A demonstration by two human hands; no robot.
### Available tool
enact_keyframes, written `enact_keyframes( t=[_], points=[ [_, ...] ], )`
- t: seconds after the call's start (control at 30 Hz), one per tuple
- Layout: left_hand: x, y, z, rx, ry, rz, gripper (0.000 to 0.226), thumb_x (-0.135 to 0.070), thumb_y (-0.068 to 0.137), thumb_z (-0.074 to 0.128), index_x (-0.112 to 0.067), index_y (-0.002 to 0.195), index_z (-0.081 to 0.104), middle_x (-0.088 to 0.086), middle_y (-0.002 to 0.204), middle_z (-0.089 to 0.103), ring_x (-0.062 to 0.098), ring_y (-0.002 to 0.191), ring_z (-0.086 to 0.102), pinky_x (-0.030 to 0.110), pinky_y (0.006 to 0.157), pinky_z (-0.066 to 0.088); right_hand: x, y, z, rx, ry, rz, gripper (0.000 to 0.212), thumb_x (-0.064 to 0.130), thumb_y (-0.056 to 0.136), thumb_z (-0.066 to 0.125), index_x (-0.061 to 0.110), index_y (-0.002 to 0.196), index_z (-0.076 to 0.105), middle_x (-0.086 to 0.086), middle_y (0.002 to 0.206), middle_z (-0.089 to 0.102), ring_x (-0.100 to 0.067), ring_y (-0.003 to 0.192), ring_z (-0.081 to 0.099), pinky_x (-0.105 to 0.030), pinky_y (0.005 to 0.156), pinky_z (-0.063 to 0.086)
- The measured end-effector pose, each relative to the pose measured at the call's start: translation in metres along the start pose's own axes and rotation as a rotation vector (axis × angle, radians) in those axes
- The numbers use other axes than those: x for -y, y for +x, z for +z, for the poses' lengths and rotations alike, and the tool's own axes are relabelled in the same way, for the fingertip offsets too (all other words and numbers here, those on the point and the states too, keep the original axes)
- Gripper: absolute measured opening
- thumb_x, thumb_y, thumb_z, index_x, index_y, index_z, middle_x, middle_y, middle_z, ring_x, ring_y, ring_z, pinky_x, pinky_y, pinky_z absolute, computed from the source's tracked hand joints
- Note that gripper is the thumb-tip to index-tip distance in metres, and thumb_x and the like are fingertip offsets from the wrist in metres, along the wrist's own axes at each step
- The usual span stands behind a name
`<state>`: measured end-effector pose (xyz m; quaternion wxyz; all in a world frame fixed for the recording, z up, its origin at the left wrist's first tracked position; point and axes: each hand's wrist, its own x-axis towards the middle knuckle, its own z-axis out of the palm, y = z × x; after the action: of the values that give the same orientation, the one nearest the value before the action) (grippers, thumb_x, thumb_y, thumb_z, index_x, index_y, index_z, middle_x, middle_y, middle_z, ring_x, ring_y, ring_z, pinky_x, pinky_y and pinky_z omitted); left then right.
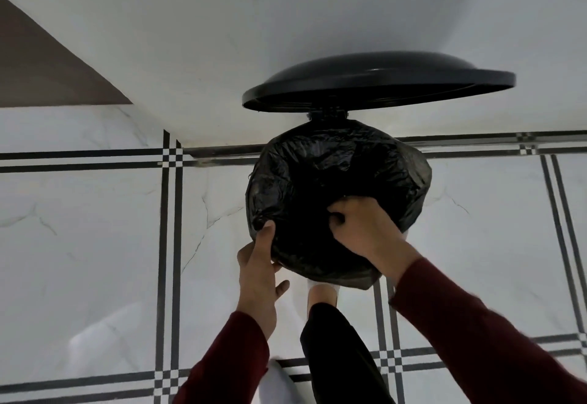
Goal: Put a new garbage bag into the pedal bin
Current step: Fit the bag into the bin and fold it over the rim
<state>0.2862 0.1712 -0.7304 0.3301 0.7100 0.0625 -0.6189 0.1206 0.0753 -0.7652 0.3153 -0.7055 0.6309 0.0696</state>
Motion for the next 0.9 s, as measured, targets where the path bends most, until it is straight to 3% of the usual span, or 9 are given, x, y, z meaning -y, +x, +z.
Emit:
enact_keyframes(
  t=[0.1, 0.17, 0.27, 0.4, 0.57, 0.63, 0.8, 0.83, 0.9],
  points=[
    [0.0, -0.011, 0.0, -0.038, 0.005, -0.03, 0.056, -0.064, 0.09, 0.062, -0.03, 0.132, 0.05, -0.006, 0.125, 0.062, 0.02, 0.118, 0.059, 0.05, 0.101, 0.051, -0.011, -0.061, -0.016, -0.484, -0.02, -0.035, 0.028, 0.014, 0.083, 0.067, 0.018, 0.108, 0.077, -0.003, 0.108, 0.069, -0.03, 0.097, 0.056, -0.039, 0.079, 0.056],
    [0.001, -0.016, 0.003, -0.032, -0.014, -0.035, 0.049, -0.06, 0.095, 0.057, -0.03, 0.133, 0.052, -0.005, 0.126, 0.062, 0.022, 0.118, 0.061, 0.049, 0.1, 0.053, -0.021, -0.092, -0.019, -0.61, 0.006, 0.077, 0.036, 0.016, 0.083, 0.073, 0.02, 0.119, 0.071, -0.005, 0.123, 0.058, -0.028, 0.102, 0.052, -0.037, 0.08, 0.052],
    [0.003, -0.019, 0.009, 0.013, -0.115, -0.056, 0.04, -0.051, 0.103, 0.048, -0.026, 0.132, 0.058, 0.001, 0.127, 0.065, 0.027, 0.115, 0.065, 0.045, 0.093, 0.055, -0.041, -0.102, -0.001, -0.495, 0.444, 0.424, 0.044, 0.019, 0.089, 0.071, 0.025, 0.131, 0.06, -0.004, 0.13, 0.052, -0.021, 0.098, 0.062, -0.033, 0.083, 0.052],
    [0.007, -0.02, 0.013, -0.006, -0.272, -0.093, 0.033, -0.035, 0.107, 0.045, -0.016, 0.127, 0.063, 0.01, 0.123, 0.069, 0.03, 0.111, 0.067, 0.043, 0.091, 0.056, -0.052, -0.095, 0.0, -0.498, 1.42, 0.742, 0.019, 0.003, 0.093, 0.056, 0.014, 0.101, 0.069, -0.011, 0.103, 0.072, -0.026, 0.084, 0.071, -0.028, 0.067, 0.061],
    [0.011, -0.017, 0.01, -0.027, -0.263, -0.102, 0.024, -0.021, 0.106, 0.049, -0.016, 0.118, 0.068, 0.007, 0.122, 0.07, 0.026, 0.109, 0.068, 0.04, 0.092, 0.057, -0.071, -0.087, -0.006, -0.243, 1.745, 0.898, 0.014, 0.007, 0.096, 0.058, 0.01, 0.102, 0.071, -0.004, 0.09, 0.072, -0.016, 0.076, 0.063, -0.025, 0.074, 0.054],
    [0.011, -0.016, 0.009, -0.049, -0.208, -0.093, 0.025, -0.024, 0.106, 0.049, -0.019, 0.122, 0.068, 0.003, 0.122, 0.07, 0.022, 0.112, 0.067, 0.037, 0.086, 0.056, -0.083, -0.079, 0.0, -0.193, 1.585, 0.888, 0.014, 0.003, 0.093, 0.054, 0.01, 0.094, 0.066, -0.004, 0.082, 0.063, -0.016, 0.07, 0.055, -0.025, 0.073, 0.048],
    [0.014, -0.015, 0.008, -0.099, -0.187, -0.11, 0.026, -0.025, 0.103, 0.058, -0.017, 0.127, 0.066, 0.003, 0.12, 0.068, 0.018, 0.106, 0.066, 0.033, 0.08, 0.054, -0.094, -0.068, -0.001, 0.008, 0.303, 0.539, 0.011, 0.014, 0.092, 0.051, 0.015, 0.084, 0.058, -0.004, 0.082, 0.064, -0.028, 0.081, 0.065, -0.031, 0.071, 0.046],
    [0.014, -0.014, 0.008, -0.102, -0.199, -0.115, 0.025, -0.024, 0.102, 0.06, -0.015, 0.125, 0.066, 0.004, 0.117, 0.068, 0.019, 0.101, 0.066, 0.033, 0.079, 0.054, -0.095, -0.067, -0.003, -0.007, 0.214, 0.495, 0.014, 0.019, 0.095, 0.051, 0.013, 0.086, 0.06, -0.006, 0.084, 0.066, -0.031, 0.087, 0.067, -0.033, 0.071, 0.044],
    [0.015, -0.013, 0.007, -0.115, -0.226, -0.122, 0.021, -0.022, 0.101, 0.06, -0.012, 0.12, 0.066, 0.007, 0.112, 0.069, 0.02, 0.094, 0.066, 0.032, 0.077, 0.055, -0.099, -0.064, -0.002, -0.08, 0.429, 0.54, 0.017, 0.022, 0.096, 0.054, 0.01, 0.09, 0.064, -0.006, 0.087, 0.069, -0.031, 0.09, 0.068, -0.033, 0.072, 0.045]
  ],
)
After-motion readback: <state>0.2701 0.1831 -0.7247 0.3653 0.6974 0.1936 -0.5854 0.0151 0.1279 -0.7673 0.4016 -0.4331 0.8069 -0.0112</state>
